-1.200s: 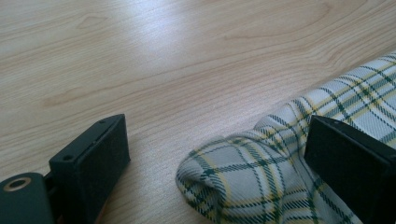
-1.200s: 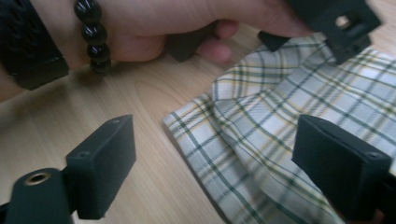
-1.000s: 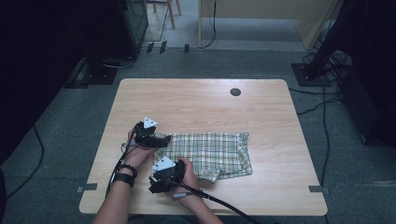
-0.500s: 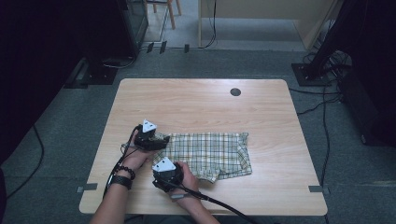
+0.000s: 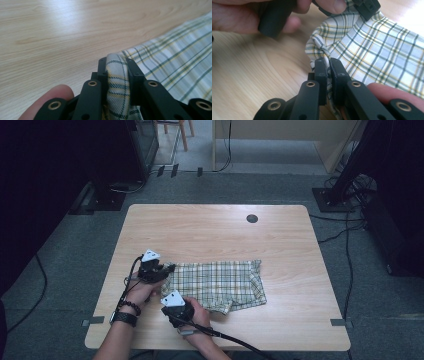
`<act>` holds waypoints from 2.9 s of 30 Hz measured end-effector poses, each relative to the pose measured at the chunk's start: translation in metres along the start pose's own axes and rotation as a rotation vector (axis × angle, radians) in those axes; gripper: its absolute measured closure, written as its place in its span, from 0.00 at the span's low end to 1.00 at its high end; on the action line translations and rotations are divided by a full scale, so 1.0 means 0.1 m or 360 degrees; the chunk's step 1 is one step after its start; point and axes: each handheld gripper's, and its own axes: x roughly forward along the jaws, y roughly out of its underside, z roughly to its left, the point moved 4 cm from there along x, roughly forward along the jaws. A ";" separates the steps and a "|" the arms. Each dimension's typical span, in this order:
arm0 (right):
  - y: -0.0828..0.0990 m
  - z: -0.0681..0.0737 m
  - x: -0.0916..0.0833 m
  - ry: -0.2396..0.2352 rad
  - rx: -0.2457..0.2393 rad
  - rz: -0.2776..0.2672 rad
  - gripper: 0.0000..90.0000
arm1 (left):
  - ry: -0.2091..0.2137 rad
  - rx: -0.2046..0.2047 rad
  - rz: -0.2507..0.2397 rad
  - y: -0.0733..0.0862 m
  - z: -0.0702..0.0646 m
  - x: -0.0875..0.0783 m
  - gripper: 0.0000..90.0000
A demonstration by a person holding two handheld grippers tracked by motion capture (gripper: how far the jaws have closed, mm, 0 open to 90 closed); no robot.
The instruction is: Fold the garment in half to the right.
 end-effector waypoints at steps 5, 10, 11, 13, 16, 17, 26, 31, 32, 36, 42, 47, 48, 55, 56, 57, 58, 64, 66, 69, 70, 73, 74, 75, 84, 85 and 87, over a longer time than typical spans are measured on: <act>-0.25 0.02 -0.15 -0.0110 0.0091 -0.0122 0.95 | -0.0059 -0.0103 -0.0108 -0.23 -0.03 -0.32 0.86; -0.49 -0.11 -0.45 -0.0093 0.0149 -0.0276 0.95 | -0.0054 -0.0196 -0.0238 -0.54 -0.25 -0.50 0.86; -0.50 -0.17 -0.51 -0.0083 0.0191 -0.0304 0.94 | -0.0041 -0.0192 -0.0261 -0.60 -0.33 -0.49 0.86; -0.50 -0.33 -0.66 -0.0061 0.0299 -0.0361 0.94 | 0.0005 -0.0203 -0.0294 -0.71 -0.50 -0.44 0.86; -0.41 -0.60 -0.85 0.0020 0.0457 -0.0429 0.94 | 0.0047 -0.0162 -0.0291 -0.84 -0.78 -0.25 0.86; -0.35 -0.69 -0.90 0.0056 0.0505 -0.0440 0.94 | 0.0048 -0.0129 -0.0270 -0.86 -0.87 -0.15 0.86; 0.38 -1.45 -1.00 0.0300 0.0974 -0.0325 0.94 | 0.0151 -0.0026 -0.0010 -0.69 -1.46 0.84 0.78; 0.67 -1.64 -0.87 0.0362 0.1069 -0.0209 0.86 | 0.0226 -0.0046 0.0014 -0.67 -1.45 0.91 0.32; 0.70 -1.66 -0.86 0.0361 0.1074 -0.0201 0.81 | 0.0218 -0.0049 -0.0004 -0.67 -1.41 0.86 0.31; 0.80 -1.74 -0.86 0.0336 0.1061 -0.0177 0.64 | 0.0160 -0.0038 -0.0042 -0.60 -1.20 0.63 0.31; 0.87 -1.86 -0.94 0.0397 0.1053 -0.0197 0.62 | 0.0065 0.0055 0.0126 -0.32 -1.12 0.60 0.31; 0.80 -1.97 -1.05 0.0363 0.1048 -0.0204 0.56 | 0.0058 0.0022 0.0211 -0.19 -1.14 0.73 0.31; 0.74 -2.01 -1.10 0.0362 0.1041 -0.0228 0.56 | 0.0058 0.0009 0.0217 -0.18 -1.13 0.74 0.31; 0.24 -2.40 -0.86 0.0327 0.0851 -0.0137 0.50 | 0.0029 0.0029 0.0231 -0.15 -1.13 0.77 0.31; 0.21 -2.43 -0.76 0.0302 0.0851 -0.0079 0.48 | 0.0036 0.0024 0.0228 -0.16 -1.13 0.77 0.31; 0.18 -2.46 -0.64 0.0264 0.0847 -0.0025 0.47 | 0.0048 0.0014 0.0218 -0.17 -1.13 0.76 0.31; 0.17 -2.47 -0.54 0.0234 0.0842 0.0038 0.46 | 0.0053 0.0008 0.0210 -0.17 -1.12 0.75 0.31; 0.18 -2.51 -0.22 0.0290 0.0741 0.0131 0.70 | 0.0077 -0.0041 0.0154 -0.23 -1.07 0.73 0.34; 0.16 -2.52 -0.25 0.0298 0.0725 0.0089 0.83 | 0.0087 -0.0045 0.0153 -0.23 -1.07 0.73 0.34; 0.04 -2.46 -0.34 0.0231 0.0646 -0.0059 0.89 | 0.0086 -0.0044 0.0166 -0.21 -1.05 0.75 0.34; -0.01 -2.43 -0.36 0.0204 0.0602 -0.0101 0.89 | 0.0084 -0.0044 0.0169 -0.21 -1.04 0.75 0.34; -0.10 -2.42 -0.37 0.0146 0.0555 -0.0155 0.84 | 0.0074 -0.0044 0.0171 -0.20 -1.03 0.76 0.34; -0.10 -2.42 -0.37 0.0146 0.0555 -0.0155 0.84 | 0.0074 -0.0044 0.0171 -0.20 -1.03 0.76 0.34; -0.05 -2.52 -0.25 0.0110 0.0623 -0.0067 0.82 | 0.0067 -0.0041 0.0176 -0.20 -1.03 0.77 0.34; 0.09 -2.76 -0.37 0.0305 0.0720 -0.0123 0.60 | -0.0008 -0.0008 0.0034 -0.29 -1.05 0.66 0.33; 0.04 -2.78 -0.44 0.0352 0.0722 -0.0185 0.63 | -0.0033 -0.0004 -0.0007 -0.32 -1.06 0.64 0.33; -0.09 -2.74 -0.50 0.0374 0.0651 -0.0269 0.69 | -0.0063 0.0017 -0.0062 -0.37 -1.12 0.63 0.33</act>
